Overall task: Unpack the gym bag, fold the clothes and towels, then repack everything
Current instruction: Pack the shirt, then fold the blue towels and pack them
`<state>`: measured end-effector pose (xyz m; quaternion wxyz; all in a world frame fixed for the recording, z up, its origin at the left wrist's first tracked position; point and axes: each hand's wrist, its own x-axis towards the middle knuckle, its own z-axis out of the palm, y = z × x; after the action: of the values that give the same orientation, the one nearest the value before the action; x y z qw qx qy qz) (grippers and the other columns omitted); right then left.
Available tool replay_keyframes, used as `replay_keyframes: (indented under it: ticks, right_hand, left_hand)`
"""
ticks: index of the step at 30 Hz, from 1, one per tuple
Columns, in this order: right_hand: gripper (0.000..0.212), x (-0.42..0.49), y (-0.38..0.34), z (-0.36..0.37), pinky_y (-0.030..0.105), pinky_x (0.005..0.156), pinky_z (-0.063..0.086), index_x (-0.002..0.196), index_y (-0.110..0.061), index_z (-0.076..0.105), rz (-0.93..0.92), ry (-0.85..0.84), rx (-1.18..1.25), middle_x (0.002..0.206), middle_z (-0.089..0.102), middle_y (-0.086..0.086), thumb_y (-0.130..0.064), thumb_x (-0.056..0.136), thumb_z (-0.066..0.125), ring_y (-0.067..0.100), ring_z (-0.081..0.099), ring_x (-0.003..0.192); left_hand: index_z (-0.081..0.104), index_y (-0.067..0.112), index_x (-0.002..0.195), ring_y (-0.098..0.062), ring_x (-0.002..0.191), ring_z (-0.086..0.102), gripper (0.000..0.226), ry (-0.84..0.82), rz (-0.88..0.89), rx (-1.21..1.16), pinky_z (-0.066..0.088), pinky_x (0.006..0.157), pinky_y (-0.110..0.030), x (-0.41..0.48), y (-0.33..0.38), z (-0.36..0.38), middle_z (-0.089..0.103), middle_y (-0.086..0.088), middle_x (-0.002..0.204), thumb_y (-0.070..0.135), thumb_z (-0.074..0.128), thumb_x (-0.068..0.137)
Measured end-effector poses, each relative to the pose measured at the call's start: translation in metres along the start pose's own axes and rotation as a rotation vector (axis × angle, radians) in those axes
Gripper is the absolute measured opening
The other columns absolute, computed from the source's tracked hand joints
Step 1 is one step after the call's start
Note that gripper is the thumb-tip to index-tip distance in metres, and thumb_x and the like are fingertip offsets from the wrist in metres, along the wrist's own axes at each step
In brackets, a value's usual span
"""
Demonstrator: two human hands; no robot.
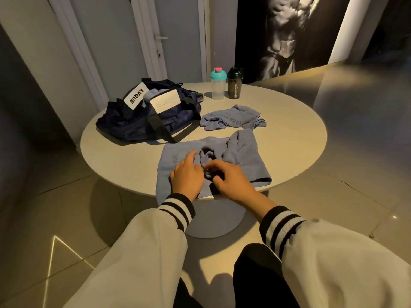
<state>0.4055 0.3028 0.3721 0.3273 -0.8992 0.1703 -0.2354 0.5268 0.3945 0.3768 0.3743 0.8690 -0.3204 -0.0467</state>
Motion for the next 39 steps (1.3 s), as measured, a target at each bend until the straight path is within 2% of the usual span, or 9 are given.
replay_keyframes:
  ticks: [7,8,12,15,20,26,29,35,39]
  right_hand:
    - [0.027,-0.004,0.010,-0.011,0.033,0.088,0.052,0.104,-0.016,0.066,0.087,0.047,0.100,0.105,0.070,0.002,-0.002,0.086,0.053,0.016,0.064,0.098]
    - [0.025,-0.005,0.012,-0.012,0.030,0.082,0.052,0.101,-0.016,0.066,0.102,0.057,0.111,0.099,0.070,-0.001,-0.001,0.087,0.052,0.014,0.064,0.092]
    - [0.017,-0.005,0.017,-0.011,0.026,0.059,0.039,0.090,-0.014,0.065,0.129,0.063,0.088,0.073,0.059,-0.010,-0.005,0.091,0.052,0.006,0.048,0.062]
    - [0.022,0.002,0.020,-0.008,0.037,0.073,0.047,0.095,-0.013,0.066,0.134,0.105,0.003,0.089,0.067,0.005,-0.019,0.101,0.046,0.021,0.058,0.082]
    - [0.040,0.012,0.025,-0.008,0.043,0.103,0.037,0.144,-0.022,0.048,0.214,0.031,-0.292,0.140,0.056,0.010,-0.027,0.107,0.035,0.033,0.045,0.128]
    - [0.048,0.019,0.026,-0.008,0.052,0.112,0.019,0.151,-0.033,0.034,0.312,-0.119,-0.506,0.163,0.025,-0.001,-0.037,0.104,0.028,0.023,0.019,0.148]
    - [0.050,0.020,0.035,-0.017,0.054,0.113,0.014,0.154,-0.033,0.029,0.358,-0.130,-0.546,0.165,0.019,-0.001,-0.039,0.105,0.022,0.022,0.016,0.150]
    - [0.048,0.016,0.051,-0.033,0.054,0.110,0.018,0.151,-0.030,0.035,0.430,-0.010,-0.555,0.161,0.029,0.003,-0.036,0.104,0.025,0.026,0.021,0.148]
    - [0.042,0.014,0.055,-0.034,0.049,0.102,0.024,0.140,-0.024,0.047,0.420,0.093,-0.564,0.146,0.046,0.004,-0.031,0.102,0.031,0.025,0.034,0.138]
  left_hand:
    - [0.066,0.039,0.092,-0.022,0.117,0.055,0.025,-0.246,0.214,-0.104,0.040,0.109,-0.044,0.023,0.010,0.016,0.063,0.000,0.119,0.028,0.047,0.102]
    - [0.067,0.040,0.092,-0.024,0.116,0.056,0.025,-0.289,0.227,-0.007,0.042,0.107,-0.047,0.026,0.011,0.017,0.064,0.000,0.118,0.030,0.047,0.102]
    - [0.053,0.027,0.139,-0.031,0.138,0.038,0.039,-0.315,0.225,0.374,0.025,0.117,-0.049,0.032,0.017,0.016,0.048,-0.005,0.149,0.040,0.043,0.103]
    - [0.051,0.020,0.137,-0.035,0.132,0.042,0.042,-0.099,0.069,0.325,0.029,0.115,-0.051,0.034,0.013,0.007,0.051,-0.012,0.143,0.037,0.049,0.099]
    - [0.027,0.017,0.153,-0.039,0.140,0.034,0.086,0.031,-0.235,0.126,0.021,0.119,-0.051,0.034,-0.022,-0.010,0.039,-0.015,0.154,0.054,0.065,0.085]
    - [0.027,0.021,0.153,-0.040,0.131,0.045,0.078,-0.031,-0.103,0.160,0.037,0.112,-0.053,0.037,-0.036,-0.009,0.048,-0.015,0.148,0.061,0.053,0.091]
    - [0.029,0.024,0.153,-0.037,0.132,0.047,0.071,-0.111,-0.004,0.257,0.033,0.114,-0.053,0.034,-0.029,-0.001,0.051,-0.013,0.147,0.059,0.049,0.095]
    - [0.015,0.028,0.160,-0.029,0.145,0.034,0.073,-0.215,0.176,0.314,0.021,0.121,-0.053,0.043,-0.012,0.022,0.037,-0.007,0.159,0.055,0.044,0.099]
    - [0.015,0.031,0.160,-0.029,0.142,0.041,0.074,-0.244,0.209,0.247,0.027,0.119,-0.050,0.060,-0.009,0.019,0.041,-0.003,0.158,0.056,0.048,0.098]
